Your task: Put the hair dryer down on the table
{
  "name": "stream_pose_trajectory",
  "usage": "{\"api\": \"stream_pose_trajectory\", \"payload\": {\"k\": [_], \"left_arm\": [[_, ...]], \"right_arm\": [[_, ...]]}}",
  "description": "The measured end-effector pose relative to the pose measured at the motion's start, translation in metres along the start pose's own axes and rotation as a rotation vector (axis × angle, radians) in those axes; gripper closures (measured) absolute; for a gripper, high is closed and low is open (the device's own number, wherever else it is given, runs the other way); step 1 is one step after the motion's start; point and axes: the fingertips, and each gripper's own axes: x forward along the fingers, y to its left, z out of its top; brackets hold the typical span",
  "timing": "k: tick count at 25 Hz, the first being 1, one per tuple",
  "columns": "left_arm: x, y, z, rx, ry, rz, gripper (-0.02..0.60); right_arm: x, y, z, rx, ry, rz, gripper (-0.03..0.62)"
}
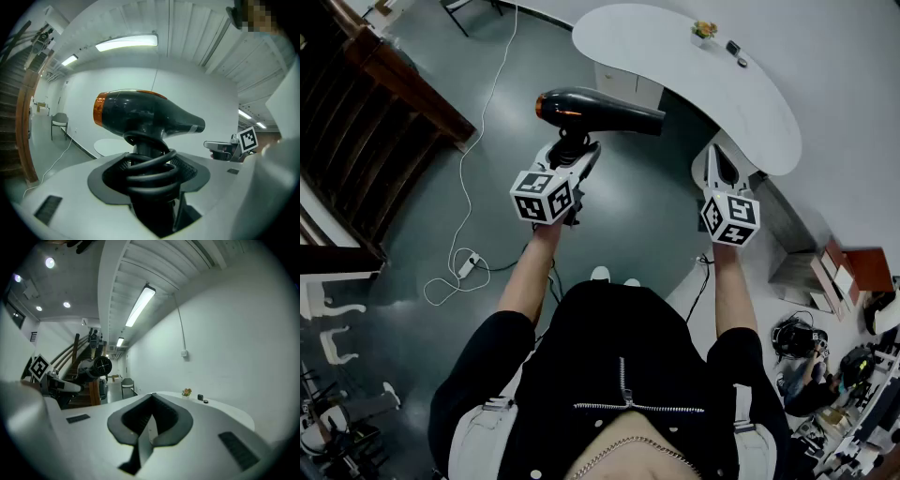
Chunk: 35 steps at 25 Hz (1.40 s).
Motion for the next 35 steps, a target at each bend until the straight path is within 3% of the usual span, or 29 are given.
{"api": "stream_pose_trajectory", "payload": {"k": [5, 17, 35], "left_arm": [[-0.025, -0.002, -0.004, 0.000, -0.004, 0.027, 0.301], [-0.044, 0.001, -0.011, -0.003, -0.001, 0.030, 0.301], [-0.040, 0.036, -0.005, 0.025, 0.015, -0.047, 0.301]], "right_arm": [[-0.012, 0.016, 0.000, 0.013, -0.024, 0.039, 0.589], [-0.021, 0.027, -0.004, 0.023, -0.018, 0.038, 0.589], [-0.012, 0.056, -0.008, 0.030, -0.018, -0.035, 0.589]]}}
